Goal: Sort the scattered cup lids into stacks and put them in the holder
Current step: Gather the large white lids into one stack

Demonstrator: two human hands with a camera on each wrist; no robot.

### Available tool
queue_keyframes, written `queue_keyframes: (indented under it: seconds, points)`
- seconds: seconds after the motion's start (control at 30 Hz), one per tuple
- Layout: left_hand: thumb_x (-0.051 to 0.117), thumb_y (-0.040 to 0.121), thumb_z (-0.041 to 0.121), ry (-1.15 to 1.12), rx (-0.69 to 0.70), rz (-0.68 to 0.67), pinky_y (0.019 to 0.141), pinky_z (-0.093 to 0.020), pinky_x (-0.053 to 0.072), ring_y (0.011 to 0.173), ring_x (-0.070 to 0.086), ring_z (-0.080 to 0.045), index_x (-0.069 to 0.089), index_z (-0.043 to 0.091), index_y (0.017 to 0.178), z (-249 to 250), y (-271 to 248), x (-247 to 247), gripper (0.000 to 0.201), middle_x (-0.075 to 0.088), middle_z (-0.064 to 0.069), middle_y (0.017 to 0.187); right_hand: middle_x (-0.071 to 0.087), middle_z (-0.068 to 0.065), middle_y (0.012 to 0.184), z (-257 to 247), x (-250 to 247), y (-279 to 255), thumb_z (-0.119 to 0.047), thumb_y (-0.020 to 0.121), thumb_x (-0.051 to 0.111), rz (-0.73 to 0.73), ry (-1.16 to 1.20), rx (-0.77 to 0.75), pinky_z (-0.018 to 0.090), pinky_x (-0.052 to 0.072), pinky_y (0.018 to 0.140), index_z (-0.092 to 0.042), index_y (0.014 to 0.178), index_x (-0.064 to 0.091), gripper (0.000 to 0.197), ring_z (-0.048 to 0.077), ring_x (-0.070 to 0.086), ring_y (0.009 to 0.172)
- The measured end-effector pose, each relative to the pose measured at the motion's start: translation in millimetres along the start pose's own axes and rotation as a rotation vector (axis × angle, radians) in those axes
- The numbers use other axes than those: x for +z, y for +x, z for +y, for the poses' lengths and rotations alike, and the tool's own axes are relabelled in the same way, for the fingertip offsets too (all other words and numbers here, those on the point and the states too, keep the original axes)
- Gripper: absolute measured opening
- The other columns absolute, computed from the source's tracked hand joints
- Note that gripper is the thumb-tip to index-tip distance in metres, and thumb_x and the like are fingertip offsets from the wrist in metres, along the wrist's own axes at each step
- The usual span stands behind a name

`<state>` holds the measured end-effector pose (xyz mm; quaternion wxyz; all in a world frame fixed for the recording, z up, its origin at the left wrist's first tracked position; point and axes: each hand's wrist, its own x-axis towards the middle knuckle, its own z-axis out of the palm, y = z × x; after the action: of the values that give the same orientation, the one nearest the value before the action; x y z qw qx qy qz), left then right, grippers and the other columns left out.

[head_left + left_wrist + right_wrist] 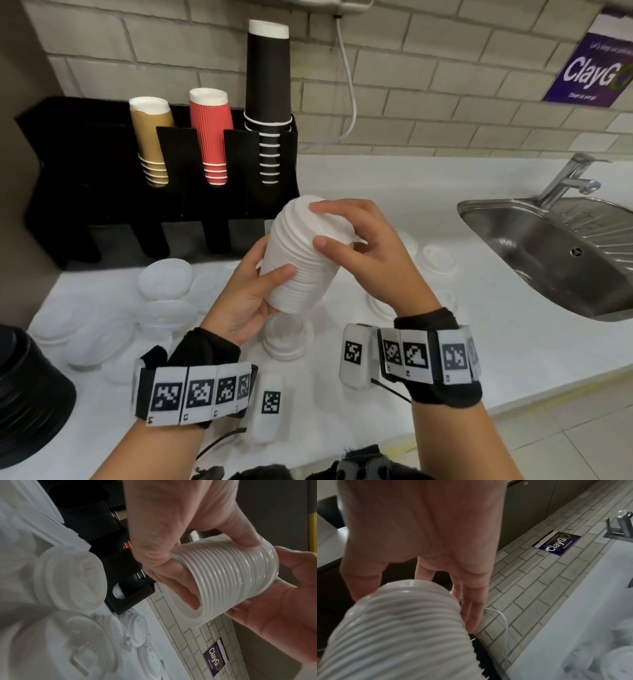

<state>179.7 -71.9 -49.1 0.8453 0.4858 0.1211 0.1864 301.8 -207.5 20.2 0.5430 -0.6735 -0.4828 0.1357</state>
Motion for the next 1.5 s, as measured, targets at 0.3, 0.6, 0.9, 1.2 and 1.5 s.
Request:
queue_keyframes:
  seconds: [0.3,0.6,0.9,1.2,1.5]
  points:
    - [0.097,0.039,0.048,0.031,-0.013,0.000,0.070,-0.035,0.058,0.110,0.067,-0.024,0.063,0.039,0.121,-2,1,0,0.090,0.068,-0.002,0.122,0.048,-0.006,0.119,-1,-1,2,-0.031,0.084,0.072,-0.027,-0.088,-0.008,0.020,0.048,0.086,-0.039,0.115,0.065,0.033,0.001,0.046,0.116]
    - [0.098,0.034,0.049,0.043,-0.021,0.028,0.071,-0.035,0.059,0.114,0.065,-0.028,0.057,0.035,0.129,-4,3,0,0.104,0.066,-0.006,0.126,0.041,-0.008,0.119,-2,-3,6,-0.039,0.084,0.069,-0.090,-0.225,-0.003,0.005,0.040,0.083,-0.049,0.114,0.062,0.033,-0.006,0.040,0.114]
    - [0.098,0.037,0.046,0.017,0.006,0.030,0.080,-0.039,0.060,0.119,0.062,-0.030,0.052,0.029,0.137,-1,2,1,0.111,0.061,-0.010,0.134,0.043,-0.007,0.124,1,-1,8,-0.038,0.086,0.067,-0.117,-0.215,-0.012,0.012,0.043,0.086,-0.046,0.117,0.062,0.032,0.005,0.042,0.119]
    - [0.098,0.038,0.046,-0.017,0.083,0.008,0.099,-0.048,0.049,0.127,0.056,-0.028,0.044,0.023,0.145,4,3,-1,0.122,0.055,-0.010,0.141,0.042,-0.009,0.133,-1,-16,17,-0.047,0.088,0.059,-0.085,-0.099,-0.042,0.021,0.045,0.097,-0.051,0.125,0.050,0.039,0.008,0.045,0.126]
    - [0.097,0.042,0.046,-0.016,0.123,0.008,0.082,-0.036,0.059,0.122,0.060,-0.022,0.054,0.029,0.133,13,7,-9,0.102,0.063,-0.001,0.132,0.055,0.017,0.130,113,-135,54,-0.022,0.099,0.047,0.004,-0.650,0.744,0.039,0.044,0.095,-0.004,0.125,0.057,0.034,0.033,0.052,0.118]
